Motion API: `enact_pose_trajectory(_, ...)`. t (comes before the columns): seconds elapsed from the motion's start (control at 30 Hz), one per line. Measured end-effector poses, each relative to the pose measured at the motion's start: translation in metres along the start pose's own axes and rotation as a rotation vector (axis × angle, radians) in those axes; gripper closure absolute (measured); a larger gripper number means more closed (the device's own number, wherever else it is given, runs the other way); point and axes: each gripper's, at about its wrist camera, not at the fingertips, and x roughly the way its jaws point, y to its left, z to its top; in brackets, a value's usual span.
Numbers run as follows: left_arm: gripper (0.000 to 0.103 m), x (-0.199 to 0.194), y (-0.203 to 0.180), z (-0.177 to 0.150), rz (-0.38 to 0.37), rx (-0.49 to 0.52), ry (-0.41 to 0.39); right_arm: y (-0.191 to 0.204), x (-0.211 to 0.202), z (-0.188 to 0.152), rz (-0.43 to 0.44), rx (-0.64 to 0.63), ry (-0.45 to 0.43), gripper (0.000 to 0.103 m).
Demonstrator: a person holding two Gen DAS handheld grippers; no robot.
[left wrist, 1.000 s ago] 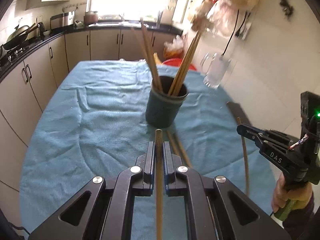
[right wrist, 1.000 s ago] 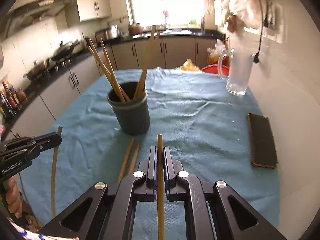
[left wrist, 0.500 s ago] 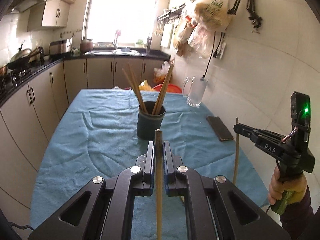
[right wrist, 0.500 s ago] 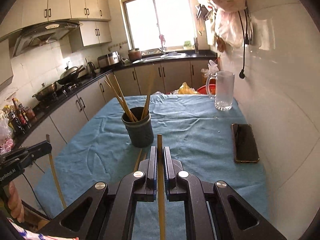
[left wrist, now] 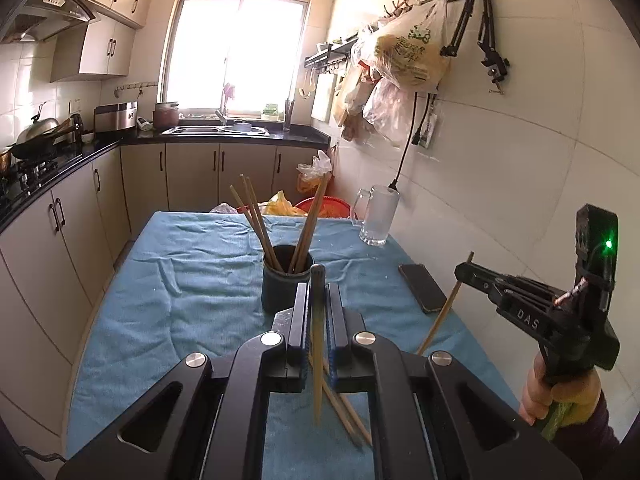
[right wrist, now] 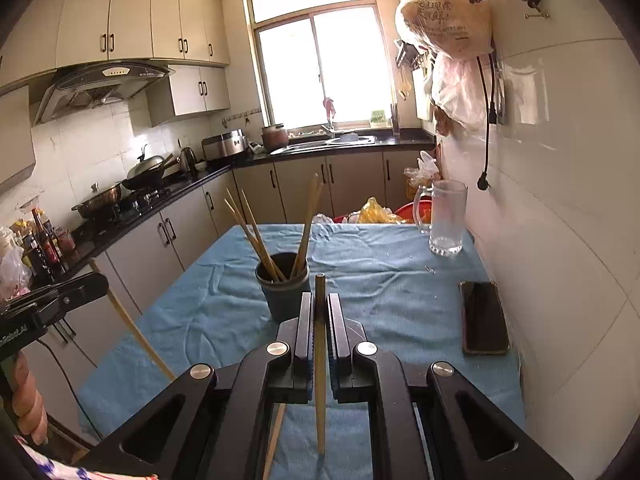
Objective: Organize utensils
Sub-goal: 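Carry both chopsticks over the black holder and open both grippers to drop them in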
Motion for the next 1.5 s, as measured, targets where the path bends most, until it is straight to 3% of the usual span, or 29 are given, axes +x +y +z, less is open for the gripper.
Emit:
enact_pose_trajectory(0.5, 0.096, 0.037, 0.023, 0.085, 0.007, -0.040, -0.051, 0.011, 0.039, 0.080, 0.029, -0.034, -0.054, 0.097)
enact_pose_trajectory(0.87, 0.096, 0.087, 0.032, 0.160, 0.046, -0.052, -0.103, 0.016, 0.089, 0.155, 0.091, 0.043, -0.108, 0.097)
enact_pose_trajectory(1.03, 0.096, 0.126, 0.036, 0.156, 0.055, -0.067, -0.049, 0.022, 0.128, 0.156, 0.080, 0.046, -0.087, 0.097)
enact_pose_trajectory(1.27, 0.096, 0.175, 0.046, 0.130, 0.093, -0.059, 0.054, 0.025, 0.192, 0.140, 0.086, 0.047, 0.033, 0.097)
enact_pose_trajectory(1.5, 0.096, 0.183, 0.052, 0.126, 0.102, -0.071, 0.051, 0.021, 0.239, 0.136, 0.095, 0.066, 0.118, 0.097)
